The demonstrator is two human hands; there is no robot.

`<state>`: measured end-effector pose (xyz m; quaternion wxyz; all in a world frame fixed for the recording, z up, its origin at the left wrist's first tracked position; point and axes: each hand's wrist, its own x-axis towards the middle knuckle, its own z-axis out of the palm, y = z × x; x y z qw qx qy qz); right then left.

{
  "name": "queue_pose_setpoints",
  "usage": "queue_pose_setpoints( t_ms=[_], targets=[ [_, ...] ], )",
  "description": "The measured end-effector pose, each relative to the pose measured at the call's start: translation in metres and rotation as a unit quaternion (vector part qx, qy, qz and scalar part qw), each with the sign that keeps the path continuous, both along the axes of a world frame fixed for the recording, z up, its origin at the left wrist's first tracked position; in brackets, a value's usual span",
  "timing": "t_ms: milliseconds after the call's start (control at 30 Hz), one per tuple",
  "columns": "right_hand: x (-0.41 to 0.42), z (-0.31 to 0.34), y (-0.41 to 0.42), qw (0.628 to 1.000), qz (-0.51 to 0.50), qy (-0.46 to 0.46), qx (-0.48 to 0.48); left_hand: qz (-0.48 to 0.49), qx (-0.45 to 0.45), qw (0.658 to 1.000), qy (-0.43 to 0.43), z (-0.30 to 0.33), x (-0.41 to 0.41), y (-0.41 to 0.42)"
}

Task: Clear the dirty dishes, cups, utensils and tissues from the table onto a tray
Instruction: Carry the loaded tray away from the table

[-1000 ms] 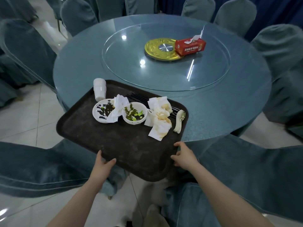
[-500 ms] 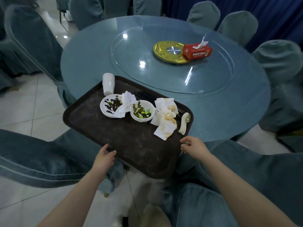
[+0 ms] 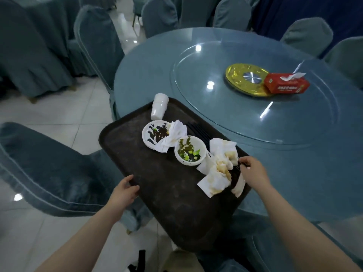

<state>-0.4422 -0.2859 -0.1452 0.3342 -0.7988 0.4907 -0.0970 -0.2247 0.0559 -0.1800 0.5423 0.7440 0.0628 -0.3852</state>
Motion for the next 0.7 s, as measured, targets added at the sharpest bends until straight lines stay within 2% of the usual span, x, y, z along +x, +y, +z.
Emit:
queue_pose_setpoints(
  t_ms=[133,400,600,700],
  targets=[
    [0.026,-0.012,-0.059,0.993,0.108,0.031,-0.035,0.046,0.023,0.999,0.001,0.006,-0.003,-0.016],
    [0.093,-0.021,-0.106,0.971,0.228,0.064,0.015,0.119,0.032,0.992,0.022,0.000,-0.006,-0.027],
    [0.142,-0.027,-0.109,0.960,0.273,0.042,0.044,0.095,0.049,0.994,0.031,0.000,-0.011,-0.027],
    [0.160,-0.031,-0.113,0.950,0.299,0.074,0.044,0.093,0.057,0.994,0.029,0.002,-0.012,-0.030]
  ],
)
